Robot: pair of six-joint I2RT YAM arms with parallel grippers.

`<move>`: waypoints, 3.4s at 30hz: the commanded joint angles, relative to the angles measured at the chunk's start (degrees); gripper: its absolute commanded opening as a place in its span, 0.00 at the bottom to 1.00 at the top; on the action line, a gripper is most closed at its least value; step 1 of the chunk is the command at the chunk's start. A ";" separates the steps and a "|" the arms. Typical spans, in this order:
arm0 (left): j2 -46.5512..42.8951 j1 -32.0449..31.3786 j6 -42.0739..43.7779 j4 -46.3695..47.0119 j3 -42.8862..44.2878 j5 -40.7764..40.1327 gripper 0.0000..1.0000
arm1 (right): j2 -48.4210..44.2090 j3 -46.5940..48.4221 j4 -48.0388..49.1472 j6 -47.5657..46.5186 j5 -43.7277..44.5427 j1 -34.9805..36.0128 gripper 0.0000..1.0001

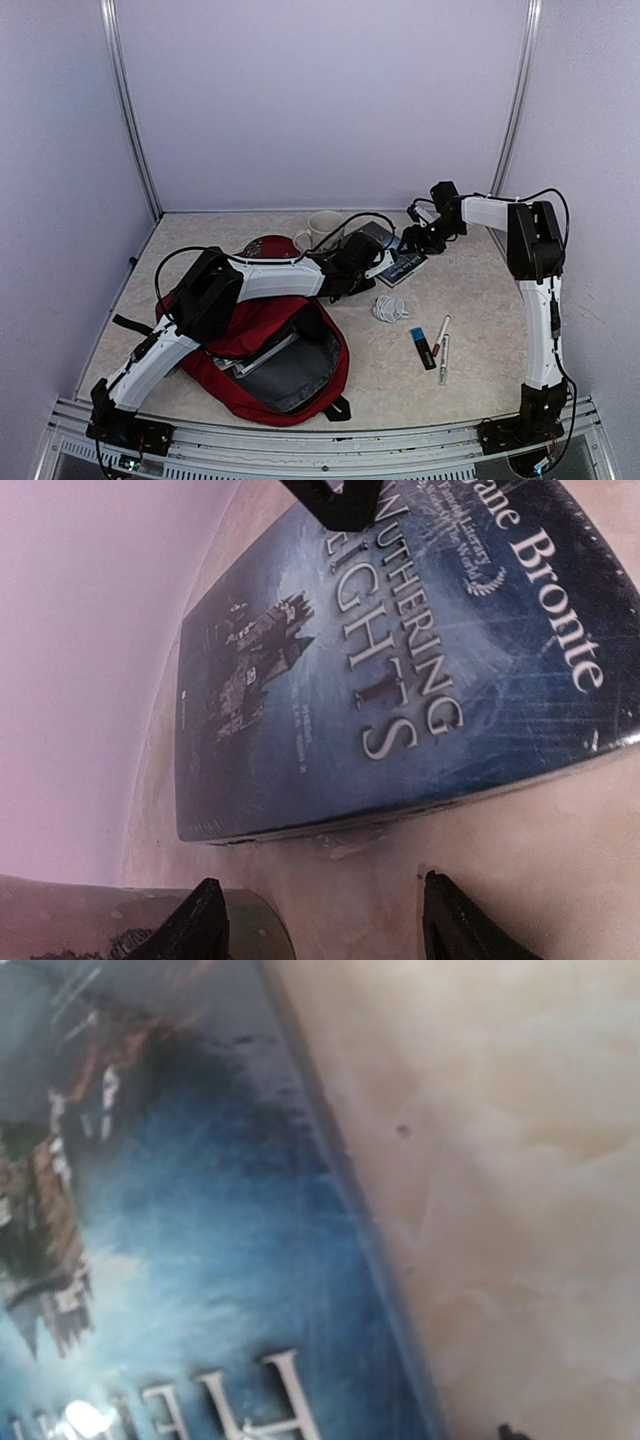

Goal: Pack the student bag
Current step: Move the book to the center of the board, then pick up the book from the center of the board.

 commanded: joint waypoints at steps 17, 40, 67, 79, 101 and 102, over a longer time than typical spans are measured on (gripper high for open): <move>-4.09 -1.19 -1.44 8.04 -12.59 21.03 0.62 | -26.42 -40.28 18.24 11.96 -21.24 -0.11 0.62; -7.73 0.83 -2.55 5.45 -17.42 23.84 0.63 | -23.42 -44.35 21.55 23.82 -9.01 -3.51 0.69; -6.17 1.66 -3.42 4.71 -15.20 25.85 0.63 | -31.54 -53.67 46.15 42.78 -30.39 2.65 0.68; -6.38 1.75 -3.71 4.71 -15.24 26.03 0.64 | -32.56 -54.02 41.65 39.29 -21.65 2.46 0.34; -35.66 -2.86 -10.82 4.29 -20.13 34.30 0.86 | -63.68 -41.46 6.83 2.74 -13.24 0.25 0.00; -38.33 -2.72 -12.09 2.24 -20.46 37.20 0.87 | -64.73 -40.93 4.18 -0.55 -13.78 2.22 0.00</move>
